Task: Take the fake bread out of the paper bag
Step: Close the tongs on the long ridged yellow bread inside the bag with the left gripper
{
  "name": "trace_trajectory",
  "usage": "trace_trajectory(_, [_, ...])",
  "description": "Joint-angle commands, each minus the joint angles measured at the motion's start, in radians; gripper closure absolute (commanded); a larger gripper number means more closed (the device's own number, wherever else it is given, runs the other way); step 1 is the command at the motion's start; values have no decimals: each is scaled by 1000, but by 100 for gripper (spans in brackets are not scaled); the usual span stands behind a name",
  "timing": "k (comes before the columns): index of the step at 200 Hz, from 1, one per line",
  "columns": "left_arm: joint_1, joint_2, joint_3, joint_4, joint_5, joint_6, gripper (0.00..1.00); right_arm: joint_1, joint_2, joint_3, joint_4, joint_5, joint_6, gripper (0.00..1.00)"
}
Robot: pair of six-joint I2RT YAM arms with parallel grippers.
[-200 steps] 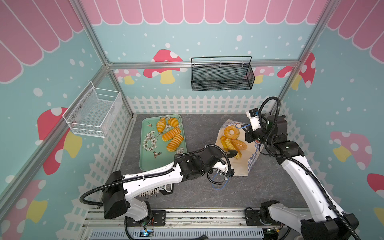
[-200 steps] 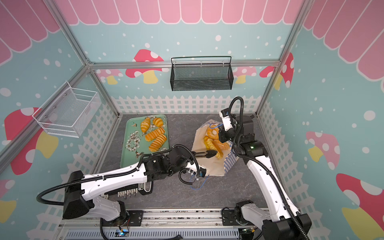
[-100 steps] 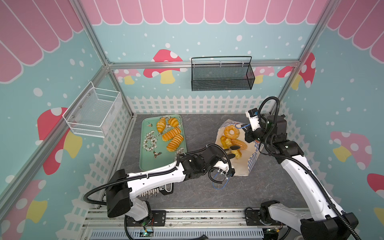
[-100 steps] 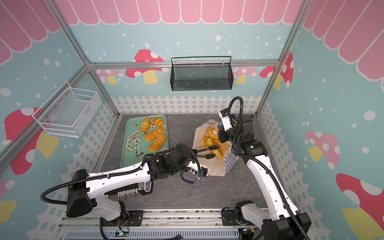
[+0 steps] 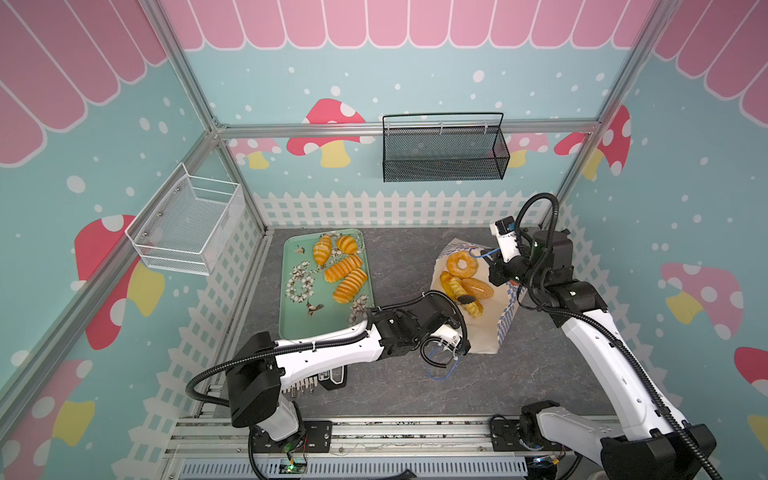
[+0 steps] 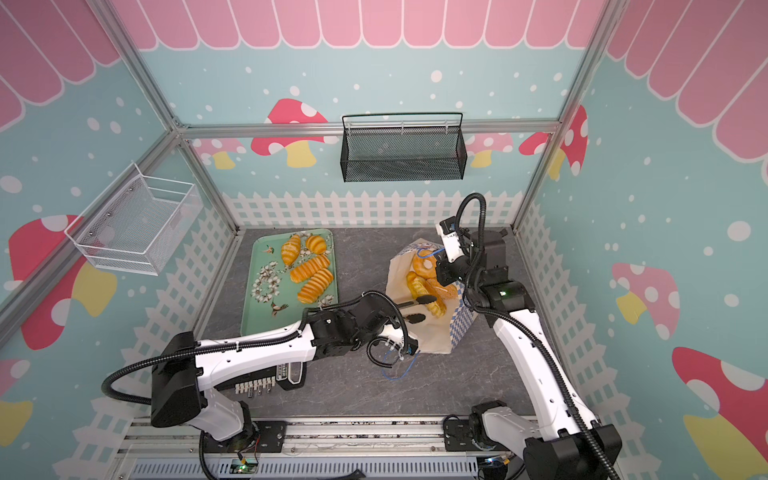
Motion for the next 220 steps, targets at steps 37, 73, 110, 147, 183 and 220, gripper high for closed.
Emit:
trace_trajectory(37, [13,35,14,158,-23,98,61,5,9,21,-29,-34,-13,100])
trace_trajectory(73, [23,64,26,165,-28,113,63,5,12,21,-33,-40,-17,100])
trace_trajectory(110, [31,76,15,170,-25,123,69,5,16,23,-32,-40,-18,100])
trace_trajectory(147, [32,54,-7,180,-14,114,85,4,18,21,-31,-35,-19,100])
trace_trajectory(183, [32,22,-27,198,-11,116,91,5,18,23,-28,-28,-16,100])
trace_trajectory(220, [24,-31,-38,200,0,98,95,5,20,25,-30,-17,-12,100])
